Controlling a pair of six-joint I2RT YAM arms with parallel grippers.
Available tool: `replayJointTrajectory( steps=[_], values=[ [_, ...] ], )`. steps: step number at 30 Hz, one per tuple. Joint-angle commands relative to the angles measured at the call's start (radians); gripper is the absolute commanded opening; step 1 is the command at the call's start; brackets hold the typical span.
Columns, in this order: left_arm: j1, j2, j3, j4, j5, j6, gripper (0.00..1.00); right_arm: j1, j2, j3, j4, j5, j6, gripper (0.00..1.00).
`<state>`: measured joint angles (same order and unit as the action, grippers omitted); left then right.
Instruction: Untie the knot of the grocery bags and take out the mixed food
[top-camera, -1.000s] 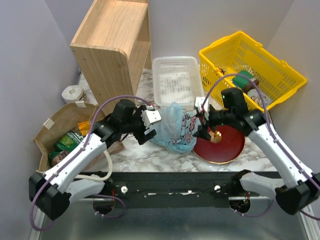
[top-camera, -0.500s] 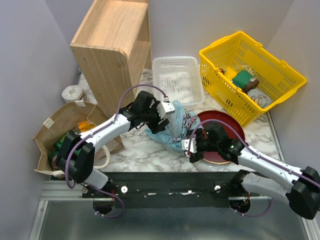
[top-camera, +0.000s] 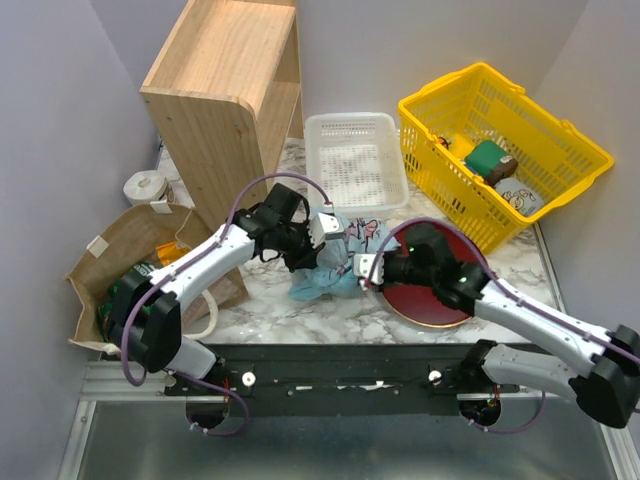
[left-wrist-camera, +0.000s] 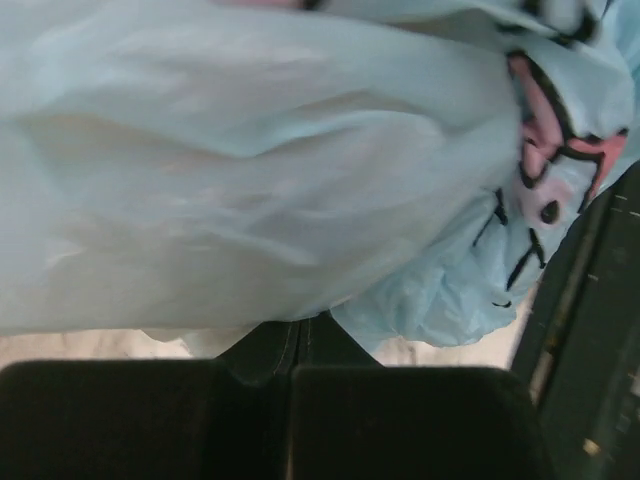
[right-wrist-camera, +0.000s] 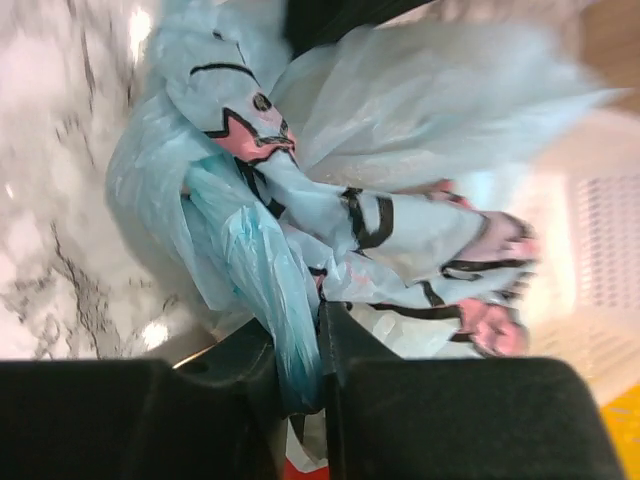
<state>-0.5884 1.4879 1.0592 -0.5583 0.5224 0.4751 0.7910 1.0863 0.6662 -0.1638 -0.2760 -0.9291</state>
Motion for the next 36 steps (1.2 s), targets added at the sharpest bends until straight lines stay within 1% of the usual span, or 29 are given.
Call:
replayJointTrajectory(
  steps=[1, 2, 3, 4, 6, 7, 8, 9, 10, 11, 12, 14, 15, 17, 18, 19, 21, 22, 25, 26, 27, 28, 29, 30, 32, 33, 34, 35, 36],
  values=[
    [-0.001, -0.164, 0.073, -0.375, 0.185, 0.063, 0.00, 0.005, -0.149, 0.146, -0.256, -0.194, 0.144, 0.20],
    [-0.001, -0.176, 0.082, -0.423, 0.191, 0.075, 0.00, 0.005, -0.155, 0.173, -0.307, -0.219, 0.150, 0.20],
    [-0.001, -0.186, 0.103, -0.472, 0.191, 0.089, 0.00, 0.005, -0.148, 0.200, -0.421, -0.244, 0.150, 0.20],
    [-0.001, -0.190, 0.116, -0.573, 0.191, 0.118, 0.00, 0.004, -0.140, 0.229, -0.469, -0.277, 0.156, 0.20],
    [-0.001, -0.181, 0.131, -0.653, 0.186, 0.134, 0.00, 0.001, -0.111, 0.259, -0.569, -0.316, 0.168, 0.21],
    [-0.001, -0.164, 0.124, -0.704, 0.173, 0.140, 0.00, -0.002, -0.077, 0.256, -0.577, -0.336, 0.174, 0.21],
    [-0.001, -0.157, 0.111, -0.707, 0.160, 0.135, 0.00, -0.010, -0.060, 0.227, -0.569, -0.338, 0.199, 0.22],
    [0.001, -0.150, 0.075, -0.700, 0.143, 0.128, 0.00, -0.022, -0.043, 0.207, -0.507, -0.339, 0.219, 0.22],
    [0.001, -0.146, 0.055, -0.683, 0.098, 0.113, 0.00, -0.044, -0.008, 0.188, -0.469, -0.330, 0.233, 0.22],
    [0.007, -0.143, 0.050, -0.640, 0.071, 0.096, 0.00, -0.052, 0.007, 0.167, -0.430, -0.321, 0.249, 0.22],
    [0.016, -0.144, 0.048, -0.622, 0.056, 0.092, 0.00, -0.059, 0.027, 0.168, -0.383, -0.316, 0.250, 0.22],
    [0.025, -0.158, 0.059, -0.577, 0.004, 0.088, 0.00, -0.068, 0.067, 0.196, -0.367, -0.302, 0.236, 0.22],
    [0.025, -0.163, 0.070, -0.568, -0.016, 0.088, 0.00, -0.068, 0.076, 0.235, -0.368, -0.295, 0.234, 0.23],
    [0.025, -0.170, 0.073, -0.554, -0.100, 0.095, 0.00, -0.070, 0.096, 0.263, -0.370, -0.250, 0.234, 0.36],
    [0.030, -0.169, 0.073, -0.555, -0.137, 0.120, 0.00, -0.072, 0.099, 0.277, -0.373, -0.229, 0.237, 0.48],
    [0.033, -0.181, 0.061, -0.551, -0.174, 0.131, 0.00, -0.079, 0.098, 0.283, -0.373, -0.182, 0.242, 0.63],
    [0.051, -0.216, 0.035, -0.508, -0.267, 0.160, 0.00, -0.108, 0.086, 0.282, -0.390, -0.176, 0.254, 0.68],
    [0.061, -0.257, 0.010, -0.491, -0.286, 0.189, 0.00, -0.151, 0.081, 0.279, -0.402, -0.198, 0.257, 0.70],
    [0.073, -0.317, -0.040, -0.453, -0.334, 0.218, 0.00, -0.211, 0.070, 0.280, -0.462, -0.238, 0.280, 0.74],
    [0.073, -0.324, -0.048, -0.445, -0.337, 0.209, 0.03, -0.213, 0.067, 0.286, -0.473, -0.245, 0.283, 0.75],
    [0.073, -0.327, -0.050, -0.449, -0.338, 0.198, 0.17, -0.213, 0.061, 0.291, -0.486, -0.265, 0.286, 0.75],
    [0.073, -0.333, -0.036, -0.457, -0.329, 0.188, 0.39, -0.213, 0.054, 0.300, -0.488, -0.306, 0.302, 0.75],
    [0.073, -0.342, -0.021, -0.469, -0.319, 0.159, 0.47, -0.211, 0.053, 0.334, -0.488, -0.328, 0.332, 0.76],
    [0.073, -0.356, -0.001, -0.469, -0.302, 0.149, 0.57, -0.211, 0.057, 0.355, -0.493, -0.345, 0.343, 0.76],
    [0.073, -0.412, 0.063, -0.462, -0.247, 0.143, 0.67, -0.211, 0.079, 0.409, -0.497, -0.396, 0.369, 0.76],
    [0.073, -0.432, 0.085, -0.457, -0.228, 0.145, 0.75, -0.210, 0.092, 0.461, -0.503, -0.417, 0.381, 0.76],
    [0.073, -0.469, 0.122, -0.453, -0.207, 0.151, 0.76, -0.208, 0.102, 0.489, -0.503, -0.451, 0.384, 0.75],
    [0.073, -0.482, 0.137, -0.460, -0.150, 0.164, 0.77, -0.204, 0.127, 0.510, -0.502, -0.465, 0.391, 0.75],
    [0.073, -0.489, 0.151, -0.468, -0.128, 0.198, 0.77, -0.196, 0.141, 0.529, -0.502, -0.476, 0.400, 0.75]
  ],
)
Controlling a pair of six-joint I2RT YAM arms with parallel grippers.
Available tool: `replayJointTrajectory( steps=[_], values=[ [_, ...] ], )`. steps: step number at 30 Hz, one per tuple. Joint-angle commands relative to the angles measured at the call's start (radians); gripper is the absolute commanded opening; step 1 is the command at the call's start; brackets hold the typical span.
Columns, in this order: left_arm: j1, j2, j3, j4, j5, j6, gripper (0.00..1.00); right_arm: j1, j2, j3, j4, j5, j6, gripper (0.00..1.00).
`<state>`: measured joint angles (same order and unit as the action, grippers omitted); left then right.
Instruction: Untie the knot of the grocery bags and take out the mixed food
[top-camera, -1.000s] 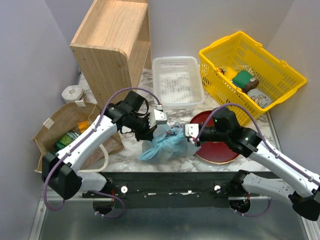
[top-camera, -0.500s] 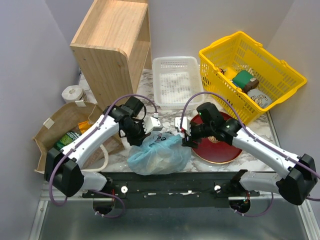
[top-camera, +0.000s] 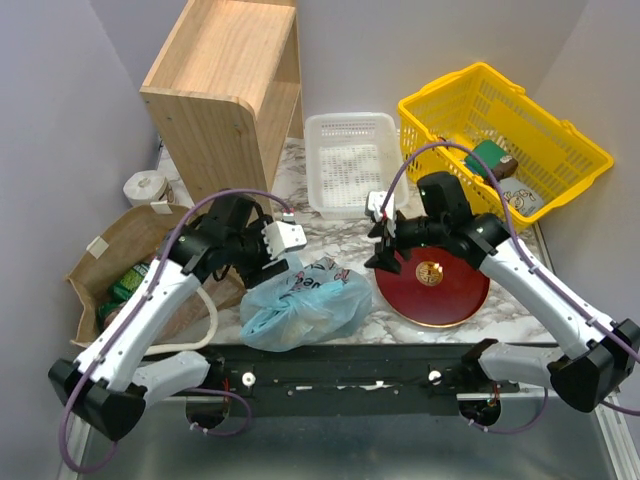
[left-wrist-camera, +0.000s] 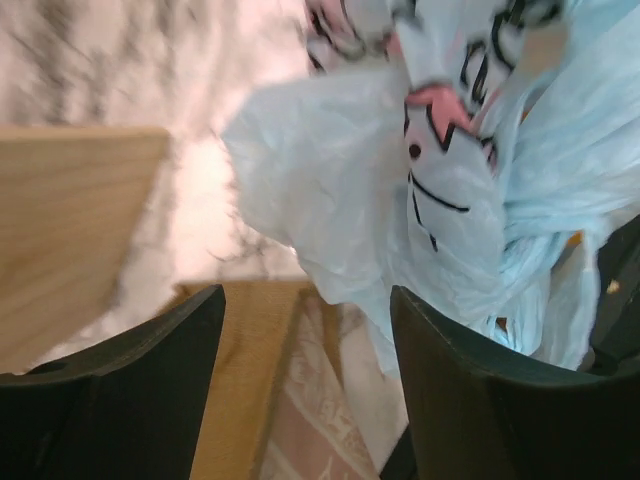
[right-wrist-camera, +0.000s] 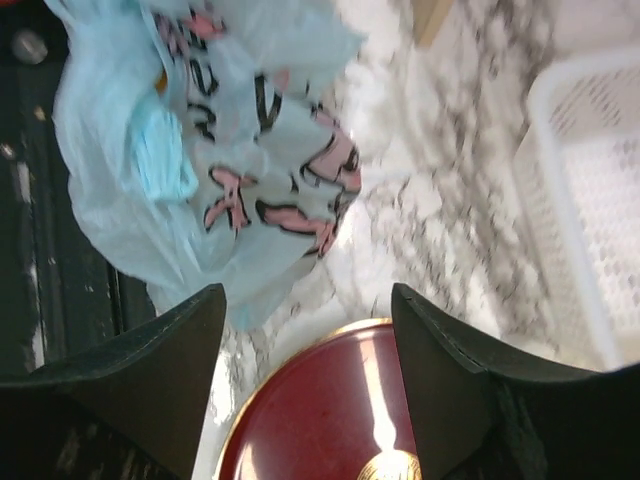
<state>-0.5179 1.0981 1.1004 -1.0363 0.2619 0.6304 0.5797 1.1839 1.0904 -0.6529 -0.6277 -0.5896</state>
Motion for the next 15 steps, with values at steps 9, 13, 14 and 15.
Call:
replayJointTrajectory(
  steps=[9, 13, 14, 15],
  values=[
    [0.002, -0.066, 0.083, -0.111, 0.326, 0.092, 0.70, 0.097, 0.206, 0.244, -0.021, -0.204, 0.039, 0.58],
    [0.002, -0.070, -0.034, 0.039, 0.351, -0.064, 0.71, 0.126, 0.267, 0.247, -0.034, -0.254, 0.040, 0.52],
    [0.002, -0.067, -0.049, 0.089, 0.359, -0.125, 0.71, 0.134, 0.272, 0.244, -0.034, -0.257, 0.037, 0.51],
    [0.002, -0.064, -0.063, 0.116, 0.367, -0.155, 0.71, 0.141, 0.276, 0.237, -0.037, -0.259, 0.031, 0.51]
  ],
)
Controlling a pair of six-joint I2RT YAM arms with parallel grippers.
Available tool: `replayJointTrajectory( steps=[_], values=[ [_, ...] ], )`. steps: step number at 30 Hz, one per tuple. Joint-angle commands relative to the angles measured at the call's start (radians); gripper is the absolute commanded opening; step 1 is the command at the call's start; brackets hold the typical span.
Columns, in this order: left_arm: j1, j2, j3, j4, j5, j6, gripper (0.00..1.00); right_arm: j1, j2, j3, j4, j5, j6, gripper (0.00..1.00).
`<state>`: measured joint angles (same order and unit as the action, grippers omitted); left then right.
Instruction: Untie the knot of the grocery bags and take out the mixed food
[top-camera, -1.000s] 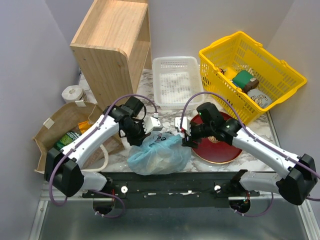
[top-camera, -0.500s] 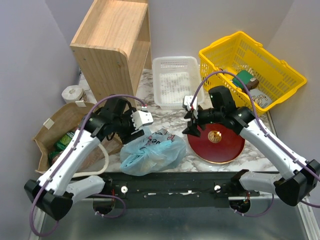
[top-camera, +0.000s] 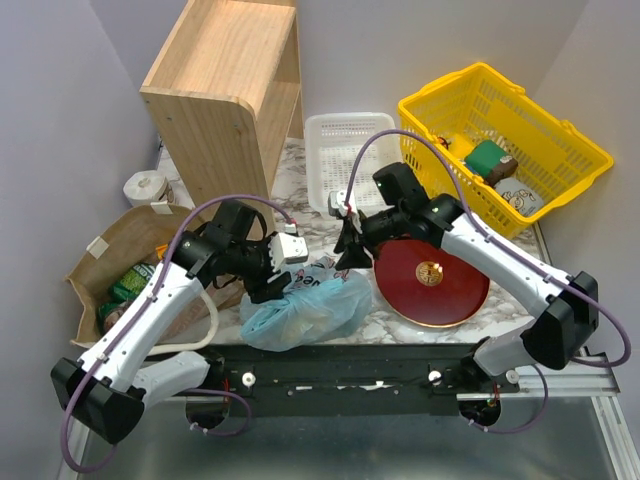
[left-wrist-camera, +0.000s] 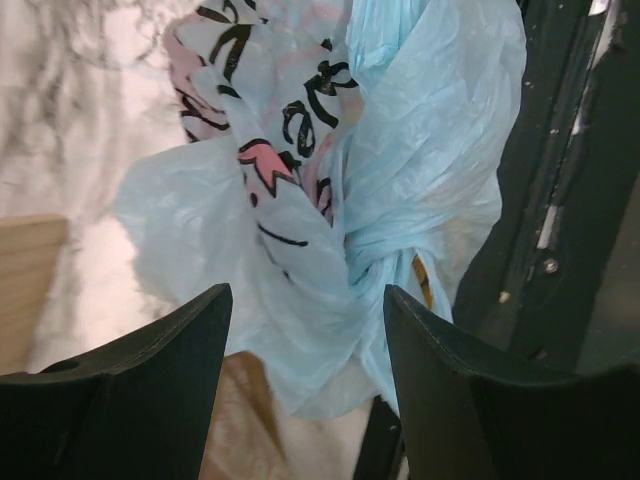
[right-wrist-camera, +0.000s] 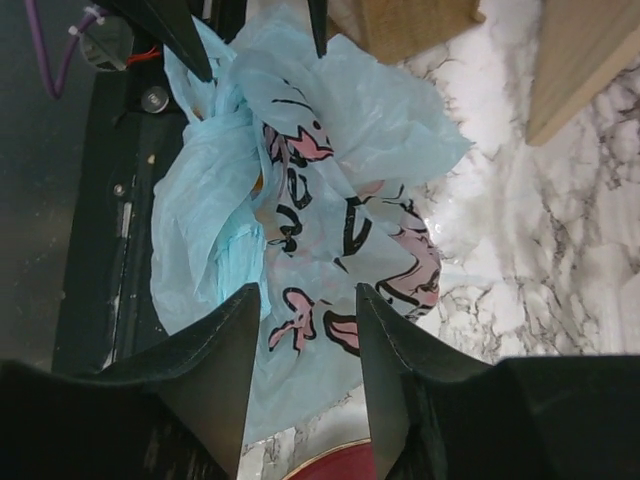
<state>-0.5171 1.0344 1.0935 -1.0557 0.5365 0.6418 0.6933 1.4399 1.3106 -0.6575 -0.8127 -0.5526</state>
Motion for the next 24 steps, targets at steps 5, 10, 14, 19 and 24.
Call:
replayJointTrajectory(
  steps=[5, 10, 14, 19, 24],
  values=[
    [0.002, 0.030, -0.127, 0.269, 0.062, -0.304, 0.58, 0.074, 0.060, 0.010, -0.050, -0.106, -0.020, 0.45],
    [0.002, 0.027, -0.147, 0.307, -0.004, -0.402, 0.36, 0.095, 0.077, -0.022, -0.068, -0.095, -0.075, 0.50],
    [0.008, 0.016, -0.184, 0.335, 0.011, -0.453, 0.18, 0.146, 0.067, -0.086, -0.018, -0.072, -0.070, 0.53],
    [0.028, 0.000, -0.204, 0.347, 0.034, -0.473, 0.08, 0.169, 0.036, -0.157, 0.145, 0.023, 0.075, 0.41],
    [0.055, 0.000, -0.202, 0.346, 0.016, -0.459, 0.00, 0.167, -0.041, -0.214, 0.194, 0.133, 0.168, 0.15]
  ],
)
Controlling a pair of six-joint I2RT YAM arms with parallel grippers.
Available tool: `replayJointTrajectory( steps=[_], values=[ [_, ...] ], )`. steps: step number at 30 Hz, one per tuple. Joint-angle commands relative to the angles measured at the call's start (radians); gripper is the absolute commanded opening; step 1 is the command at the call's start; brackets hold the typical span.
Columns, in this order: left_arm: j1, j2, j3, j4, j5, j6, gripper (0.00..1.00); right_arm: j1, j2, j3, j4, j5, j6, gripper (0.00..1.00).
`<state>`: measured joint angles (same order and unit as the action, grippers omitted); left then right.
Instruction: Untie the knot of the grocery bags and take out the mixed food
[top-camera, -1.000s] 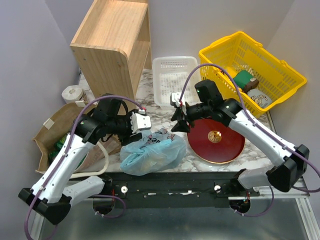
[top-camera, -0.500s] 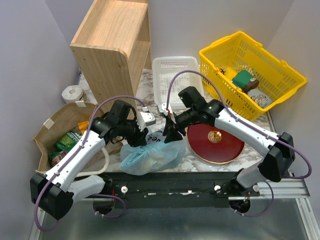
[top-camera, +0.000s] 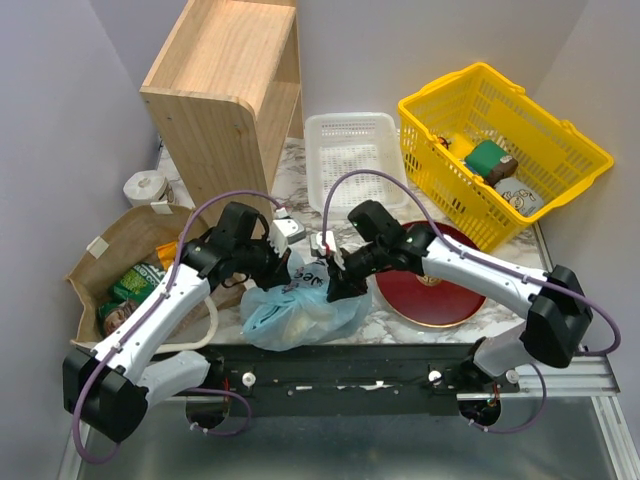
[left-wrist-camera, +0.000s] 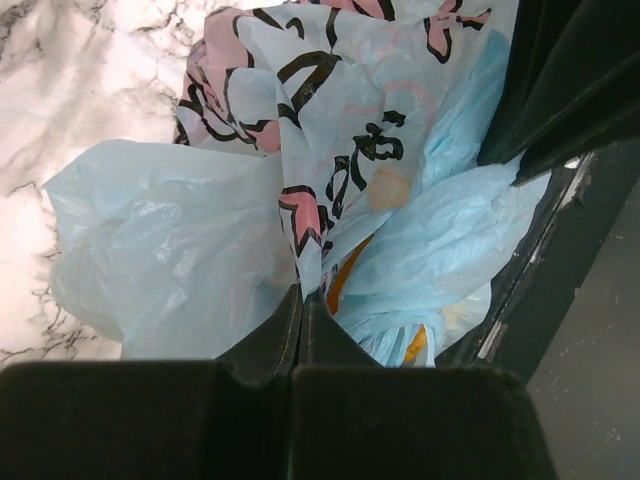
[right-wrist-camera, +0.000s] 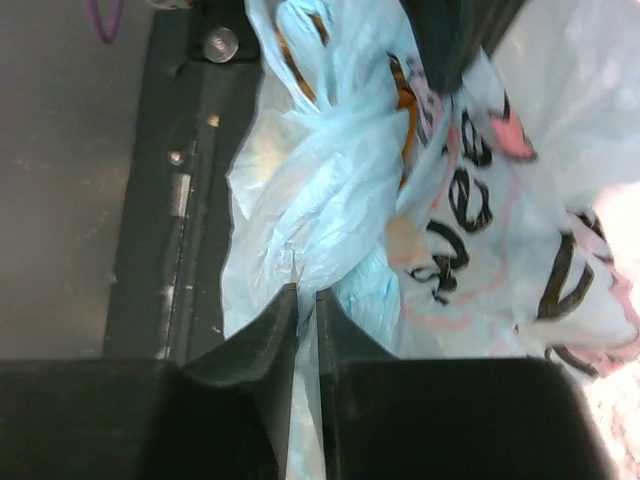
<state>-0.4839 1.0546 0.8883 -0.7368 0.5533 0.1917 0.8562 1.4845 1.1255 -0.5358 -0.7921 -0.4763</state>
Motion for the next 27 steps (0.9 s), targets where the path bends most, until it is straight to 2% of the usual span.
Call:
replayJointTrajectory(
  steps=[1, 5, 6, 9, 14, 15, 16, 17, 18, 19, 21, 22, 23, 25, 27],
  values=[
    [0.027, -0.025, 0.004, 0.021, -0.010, -0.003, 0.00, 0.003, -0.105, -0.027, 0.048, 0.137, 0.072, 0.00],
    [0.054, -0.048, 0.020, -0.054, -0.075, 0.069, 0.00, -0.045, -0.231, -0.044, -0.117, 0.241, -0.076, 0.00],
    [0.098, -0.056, 0.021, -0.061, -0.072, 0.068, 0.00, -0.066, -0.289, -0.059, -0.166, 0.249, -0.126, 0.01],
    [0.122, -0.056, 0.038, -0.078, -0.075, 0.066, 0.00, -0.173, -0.418, -0.144, -0.220, 0.284, -0.241, 0.00],
    [0.131, -0.050, 0.066, -0.094, -0.082, 0.103, 0.00, -0.313, -0.495, -0.271, -0.225, 0.370, -0.341, 0.01],
    [0.131, -0.045, 0.083, -0.110, -0.079, 0.124, 0.00, -0.321, -0.489, -0.270, -0.224, 0.369, -0.325, 0.10],
    [0.131, -0.039, 0.131, -0.128, -0.058, 0.149, 0.16, -0.322, -0.481, -0.251, -0.230, 0.357, -0.315, 0.26],
    [0.131, -0.038, 0.161, -0.171, -0.050, 0.178, 0.31, -0.322, -0.459, -0.224, -0.237, 0.303, -0.303, 0.52],
    [0.131, -0.038, 0.190, -0.185, -0.041, 0.199, 0.43, -0.322, -0.446, -0.143, -0.233, 0.277, -0.257, 0.59],
    [0.131, -0.053, 0.248, -0.197, 0.009, 0.218, 0.55, -0.322, -0.426, -0.101, -0.227, 0.249, -0.224, 0.64],
    [0.130, -0.083, 0.291, -0.208, 0.080, 0.264, 0.64, -0.321, -0.368, -0.008, -0.208, 0.156, -0.132, 0.73],
    [0.130, -0.109, 0.311, -0.196, 0.101, 0.261, 0.73, -0.321, -0.348, 0.069, -0.201, 0.122, -0.113, 0.77],
    [0.127, -0.116, 0.317, -0.173, 0.138, 0.255, 0.75, -0.316, -0.331, 0.097, -0.188, 0.067, -0.092, 0.84],
    [0.119, -0.099, 0.337, -0.188, 0.184, 0.262, 0.75, -0.284, -0.282, 0.155, -0.136, 0.041, -0.039, 0.85],
    [0.114, -0.073, 0.342, -0.255, 0.238, 0.288, 0.75, -0.246, -0.241, 0.175, -0.122, 0.022, -0.063, 0.88]
  ],
)
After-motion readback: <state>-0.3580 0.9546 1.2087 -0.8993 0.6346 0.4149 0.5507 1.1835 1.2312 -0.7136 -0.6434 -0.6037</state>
